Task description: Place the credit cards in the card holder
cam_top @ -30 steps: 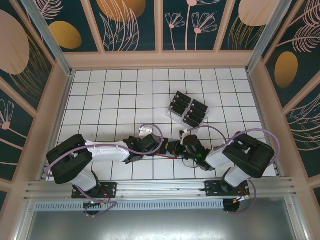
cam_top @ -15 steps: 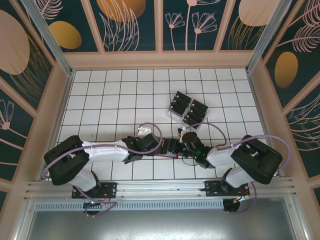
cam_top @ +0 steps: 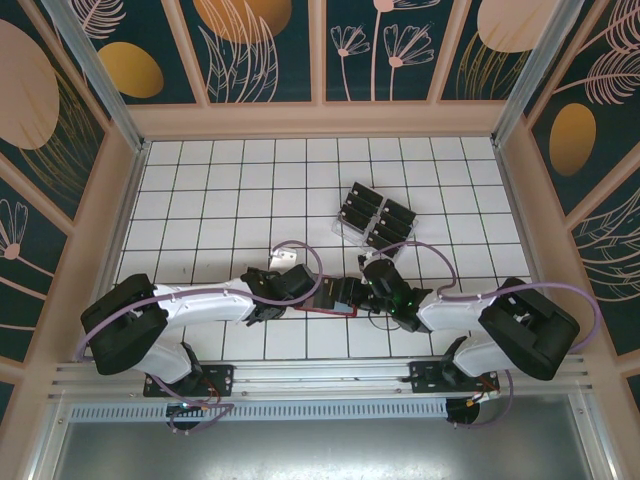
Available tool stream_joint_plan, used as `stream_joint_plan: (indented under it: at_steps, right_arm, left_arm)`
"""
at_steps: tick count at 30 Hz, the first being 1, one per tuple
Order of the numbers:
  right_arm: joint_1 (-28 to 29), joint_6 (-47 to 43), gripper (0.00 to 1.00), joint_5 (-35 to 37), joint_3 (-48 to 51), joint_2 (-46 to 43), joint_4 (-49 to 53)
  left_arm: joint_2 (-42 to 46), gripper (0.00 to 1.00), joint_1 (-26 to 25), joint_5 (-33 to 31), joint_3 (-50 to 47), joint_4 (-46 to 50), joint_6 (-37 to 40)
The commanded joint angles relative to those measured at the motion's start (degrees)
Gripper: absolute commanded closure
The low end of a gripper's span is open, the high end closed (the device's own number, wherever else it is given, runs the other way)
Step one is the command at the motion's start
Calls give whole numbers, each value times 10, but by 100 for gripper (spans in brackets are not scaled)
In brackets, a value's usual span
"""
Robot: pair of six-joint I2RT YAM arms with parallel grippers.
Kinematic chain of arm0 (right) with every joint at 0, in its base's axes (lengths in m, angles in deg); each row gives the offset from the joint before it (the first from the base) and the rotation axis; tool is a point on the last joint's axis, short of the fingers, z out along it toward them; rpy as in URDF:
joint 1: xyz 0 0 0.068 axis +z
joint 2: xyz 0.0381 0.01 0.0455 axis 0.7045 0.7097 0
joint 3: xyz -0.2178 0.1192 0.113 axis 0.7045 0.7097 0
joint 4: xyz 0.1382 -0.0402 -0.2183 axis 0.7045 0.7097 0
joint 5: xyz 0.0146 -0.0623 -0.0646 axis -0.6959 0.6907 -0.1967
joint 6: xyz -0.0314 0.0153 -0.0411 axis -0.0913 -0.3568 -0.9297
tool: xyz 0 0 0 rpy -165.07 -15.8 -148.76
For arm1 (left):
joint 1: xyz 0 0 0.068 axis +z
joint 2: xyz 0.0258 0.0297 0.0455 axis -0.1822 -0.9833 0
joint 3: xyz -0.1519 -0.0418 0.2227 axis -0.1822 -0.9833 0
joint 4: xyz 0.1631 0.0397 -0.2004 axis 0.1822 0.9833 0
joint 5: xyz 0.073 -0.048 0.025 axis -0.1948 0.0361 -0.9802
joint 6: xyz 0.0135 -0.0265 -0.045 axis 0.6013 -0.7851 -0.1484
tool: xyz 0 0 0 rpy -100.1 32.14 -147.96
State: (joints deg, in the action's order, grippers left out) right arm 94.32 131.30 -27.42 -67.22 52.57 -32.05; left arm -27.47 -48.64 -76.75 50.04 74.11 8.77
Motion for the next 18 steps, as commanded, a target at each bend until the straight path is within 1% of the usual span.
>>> stream_joint_plan:
  at_steps: [1, 6, 14, 18]
  right_arm:
    - [-1, -8, 59, 11, -22, -2, 19]
    - [2, -8, 60, 9, -30, 15, 18]
    - [6, -3, 68, 2, -38, 44, 2]
    - [8, -1, 73, -1, -39, 53, -6]
  left_arm:
    - [-4, 1, 7, -26, -8, 23, -10]
    - [-11, 1, 15, -26, -21, 15, -10]
    - [-25, 1, 17, -12, -35, -2, -10]
    - [-31, 1, 17, -4, -42, -9, -11]
